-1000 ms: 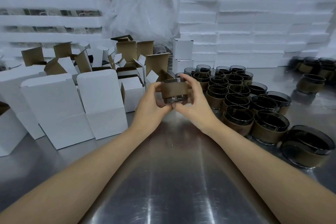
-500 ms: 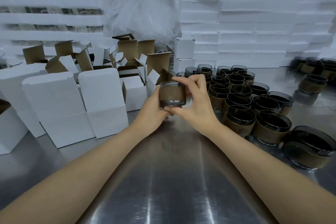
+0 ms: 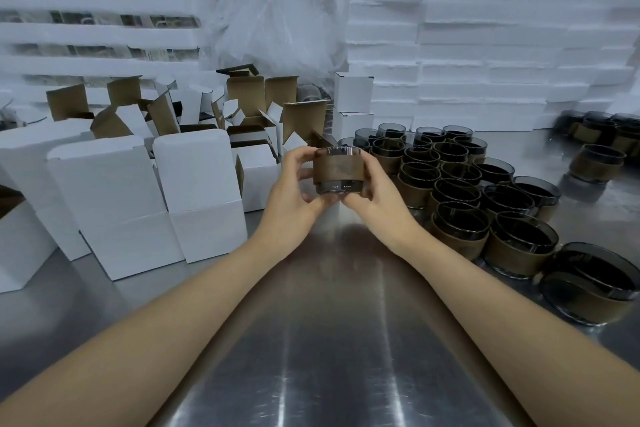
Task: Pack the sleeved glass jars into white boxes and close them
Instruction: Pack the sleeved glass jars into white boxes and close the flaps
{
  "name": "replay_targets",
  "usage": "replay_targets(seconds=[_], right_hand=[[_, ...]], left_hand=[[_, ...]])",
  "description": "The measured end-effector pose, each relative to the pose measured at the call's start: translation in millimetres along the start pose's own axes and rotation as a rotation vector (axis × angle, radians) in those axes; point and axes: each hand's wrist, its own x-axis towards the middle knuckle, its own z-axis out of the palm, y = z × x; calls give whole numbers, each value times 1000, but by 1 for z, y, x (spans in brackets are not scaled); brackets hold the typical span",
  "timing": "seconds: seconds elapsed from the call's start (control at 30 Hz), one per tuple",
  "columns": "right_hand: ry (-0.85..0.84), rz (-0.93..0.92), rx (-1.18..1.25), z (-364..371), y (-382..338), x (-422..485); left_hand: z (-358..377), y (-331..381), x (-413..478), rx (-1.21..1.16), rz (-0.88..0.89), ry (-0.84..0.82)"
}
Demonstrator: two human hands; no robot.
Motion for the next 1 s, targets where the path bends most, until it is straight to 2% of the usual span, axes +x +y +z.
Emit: replay_targets(seconds=[0.17,0.37,0.5,0.8,0.9,1.0], right_hand=[[112,-164,-100,2,-3,-2],[69,-36,-102,1,-4,-1],[11,7,-145,1,-6,-2],[36,41,-76,1,-4,-2],[80,42,99,2,-4,-2],[106,-22,132,1,-5,-2]], left_hand=[[1,0,0,85,89,74],[1,4,-2,192,165,83],[2,9,-8,199,231,31],[3,7,-6,202,206,8],[4,3,-3,111,159,13],[3,-1,-1,3,113,11]])
